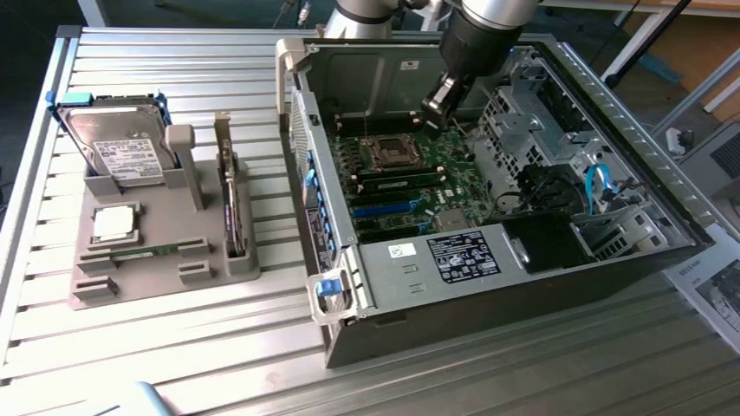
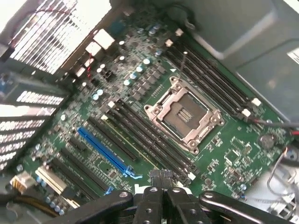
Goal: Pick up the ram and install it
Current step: 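Press down the ram until it locks into place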
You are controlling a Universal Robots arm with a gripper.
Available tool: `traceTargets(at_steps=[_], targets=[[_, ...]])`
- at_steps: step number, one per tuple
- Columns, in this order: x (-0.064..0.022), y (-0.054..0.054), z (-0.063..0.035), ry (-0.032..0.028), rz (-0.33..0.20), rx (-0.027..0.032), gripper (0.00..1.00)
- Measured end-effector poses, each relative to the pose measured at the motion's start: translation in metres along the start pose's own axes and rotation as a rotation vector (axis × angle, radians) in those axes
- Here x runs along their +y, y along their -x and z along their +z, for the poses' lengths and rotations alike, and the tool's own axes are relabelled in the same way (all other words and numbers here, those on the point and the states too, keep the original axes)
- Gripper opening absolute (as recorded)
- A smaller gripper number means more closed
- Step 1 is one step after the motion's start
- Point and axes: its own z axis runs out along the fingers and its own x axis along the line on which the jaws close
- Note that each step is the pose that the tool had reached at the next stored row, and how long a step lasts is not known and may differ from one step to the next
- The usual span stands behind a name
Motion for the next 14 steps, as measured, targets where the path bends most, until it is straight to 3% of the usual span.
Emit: traceTargets(at_steps=[5, 10, 14], targets=[[0.0, 0.0, 0.0, 0.0015, 0.14, -0.0045, 0.11], [0.0, 0.0, 0.0, 0.0034, 0.322, -0.0102, 0.11], [0.0, 0.0, 0.0, 0.0043, 0.404, -0.0129, 0.11]])
